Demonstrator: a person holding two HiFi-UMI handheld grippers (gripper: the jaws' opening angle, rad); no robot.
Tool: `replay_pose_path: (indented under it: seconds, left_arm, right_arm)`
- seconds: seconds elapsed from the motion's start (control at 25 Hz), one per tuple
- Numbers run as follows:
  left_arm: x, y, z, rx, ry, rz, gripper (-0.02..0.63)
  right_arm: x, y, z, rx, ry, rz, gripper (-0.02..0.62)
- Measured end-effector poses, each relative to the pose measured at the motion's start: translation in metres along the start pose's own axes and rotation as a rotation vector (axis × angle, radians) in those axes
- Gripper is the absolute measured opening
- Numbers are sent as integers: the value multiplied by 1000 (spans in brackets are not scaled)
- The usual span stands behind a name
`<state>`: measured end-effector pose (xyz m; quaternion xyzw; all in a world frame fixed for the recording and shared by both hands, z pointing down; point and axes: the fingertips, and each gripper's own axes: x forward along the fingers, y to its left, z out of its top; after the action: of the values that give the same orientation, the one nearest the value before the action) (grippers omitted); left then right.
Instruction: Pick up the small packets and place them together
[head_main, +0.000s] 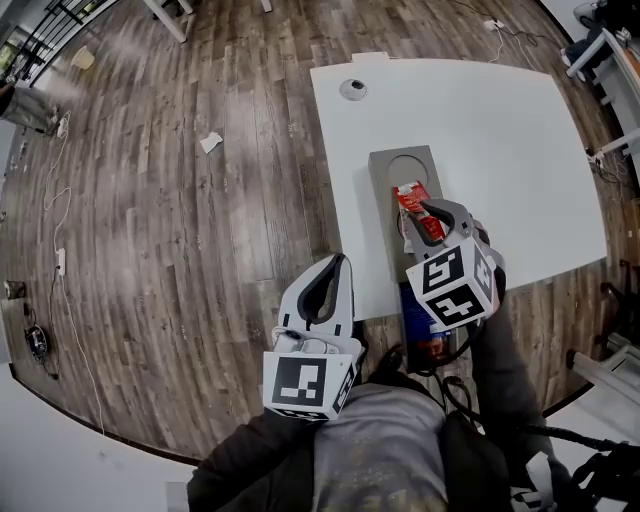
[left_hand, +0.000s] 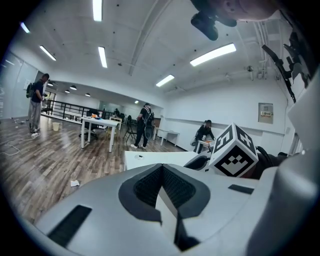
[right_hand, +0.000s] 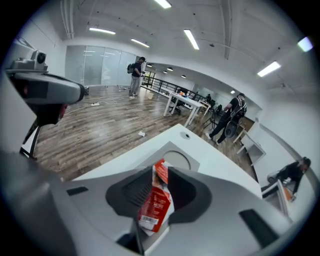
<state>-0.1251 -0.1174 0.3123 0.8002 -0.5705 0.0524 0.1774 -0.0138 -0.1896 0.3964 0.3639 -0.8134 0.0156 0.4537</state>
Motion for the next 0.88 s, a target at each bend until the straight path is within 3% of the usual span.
replay_pose_path:
  seconds: [0.2, 0.4, 0.72, 0.88]
  left_arm:
    - [-7, -5, 2, 12, -10, 2, 2]
    - [-18, -25, 4, 26, -25, -17, 2]
    - [-44, -84, 1, 62, -40, -77, 2]
    - [-58, -113, -9, 75, -31, -108, 2]
  right_arm:
    - [-11, 8, -1, 15, -18, 36, 117]
    - [-37, 6, -9, 44, -53, 3, 117]
    - [-93, 4, -57, 86, -56, -56, 117]
    - [-112, 23, -89, 107, -41, -43, 117]
